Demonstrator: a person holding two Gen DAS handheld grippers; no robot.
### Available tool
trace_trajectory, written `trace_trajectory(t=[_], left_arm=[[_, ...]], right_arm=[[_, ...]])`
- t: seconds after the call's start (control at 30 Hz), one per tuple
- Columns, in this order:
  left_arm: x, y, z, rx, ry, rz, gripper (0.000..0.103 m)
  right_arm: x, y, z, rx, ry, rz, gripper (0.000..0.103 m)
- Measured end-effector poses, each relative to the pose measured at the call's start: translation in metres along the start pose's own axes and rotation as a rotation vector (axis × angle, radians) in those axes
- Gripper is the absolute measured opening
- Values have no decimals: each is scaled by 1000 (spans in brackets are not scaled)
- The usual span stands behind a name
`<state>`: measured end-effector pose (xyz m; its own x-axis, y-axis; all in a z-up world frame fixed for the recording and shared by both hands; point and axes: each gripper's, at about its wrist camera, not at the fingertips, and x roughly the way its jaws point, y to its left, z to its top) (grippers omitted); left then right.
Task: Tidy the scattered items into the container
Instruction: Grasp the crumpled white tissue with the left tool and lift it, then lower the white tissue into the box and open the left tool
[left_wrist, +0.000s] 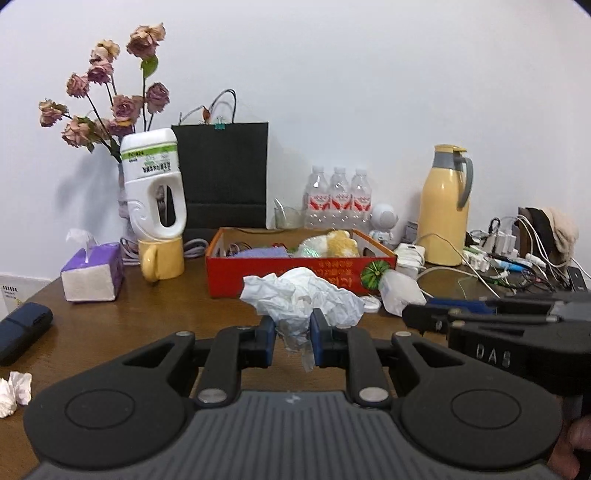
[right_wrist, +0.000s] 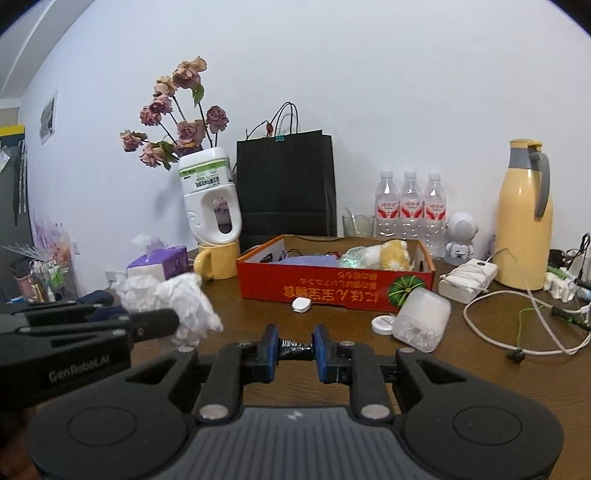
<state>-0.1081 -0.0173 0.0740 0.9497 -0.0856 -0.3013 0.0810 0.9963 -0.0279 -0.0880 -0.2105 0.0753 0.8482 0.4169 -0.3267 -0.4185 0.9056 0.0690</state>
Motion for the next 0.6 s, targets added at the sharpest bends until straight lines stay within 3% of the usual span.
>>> trace_trajectory(t=[0.2, 0.33, 0.47, 0.6], left_arm=[[36, 5, 23, -12, -7, -17, 19], [87, 10, 54, -39, 5, -41, 19], [152, 13, 92, -66, 70, -93, 19], [226, 17, 125, -72, 184, -151, 19]], right_arm=[[26, -9, 14, 3, -5, -10, 19], [59, -38, 43, 26, -13, -21, 19], [106, -77, 86, 56, -11, -35, 19], [157, -117, 128, 64, 49, -57, 19]])
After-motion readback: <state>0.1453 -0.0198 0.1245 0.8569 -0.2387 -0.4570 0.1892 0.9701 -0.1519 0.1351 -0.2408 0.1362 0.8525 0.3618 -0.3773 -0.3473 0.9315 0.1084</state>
